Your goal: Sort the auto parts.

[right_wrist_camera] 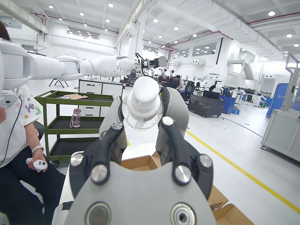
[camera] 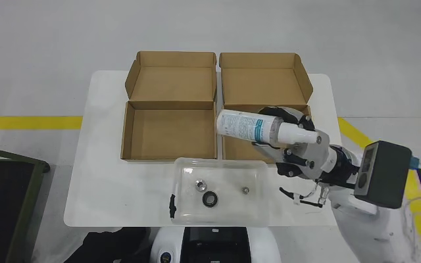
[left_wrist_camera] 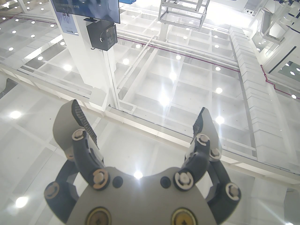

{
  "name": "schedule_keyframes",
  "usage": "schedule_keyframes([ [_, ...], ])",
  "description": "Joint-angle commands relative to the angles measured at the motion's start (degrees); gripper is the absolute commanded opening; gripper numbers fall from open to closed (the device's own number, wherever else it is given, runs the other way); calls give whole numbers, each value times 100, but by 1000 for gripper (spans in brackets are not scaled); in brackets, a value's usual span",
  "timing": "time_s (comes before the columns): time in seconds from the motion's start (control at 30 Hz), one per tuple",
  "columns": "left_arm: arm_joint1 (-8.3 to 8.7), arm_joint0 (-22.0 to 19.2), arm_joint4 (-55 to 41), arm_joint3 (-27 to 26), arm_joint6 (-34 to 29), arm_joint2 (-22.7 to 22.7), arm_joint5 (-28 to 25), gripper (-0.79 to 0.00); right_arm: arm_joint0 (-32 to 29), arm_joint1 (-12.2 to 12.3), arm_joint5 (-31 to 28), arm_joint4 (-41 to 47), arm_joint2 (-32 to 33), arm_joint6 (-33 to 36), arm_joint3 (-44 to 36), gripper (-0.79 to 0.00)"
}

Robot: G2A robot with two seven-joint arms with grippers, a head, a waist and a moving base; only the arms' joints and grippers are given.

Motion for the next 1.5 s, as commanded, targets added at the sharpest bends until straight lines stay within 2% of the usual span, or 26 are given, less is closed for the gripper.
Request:
schedule_keyframes([
  [0.0,0,0,0,0,0,0,0,0,-3,-4,0,-37,2,-35,18,-785],
  [0.27,0,0,0,0,0,0,0,0,64,-12,-215,-494,-94,-63,189,-785],
  [0.43,0,0,0,0,0,0,0,0,0,-9,-373,-1012,-240,-24,475,-785],
  [0.67,0,0,0,0,0,0,0,0,-157,-5,-395,-1247,-406,148,980,-785],
  [1.1,0,0,0,0,0,0,0,0,-333,26,124,-1462,-474,1330,1718,-785],
  [1.47,0,0,0,0,0,0,0,0,89,28,334,-1503,-630,2352,2391,-785],
])
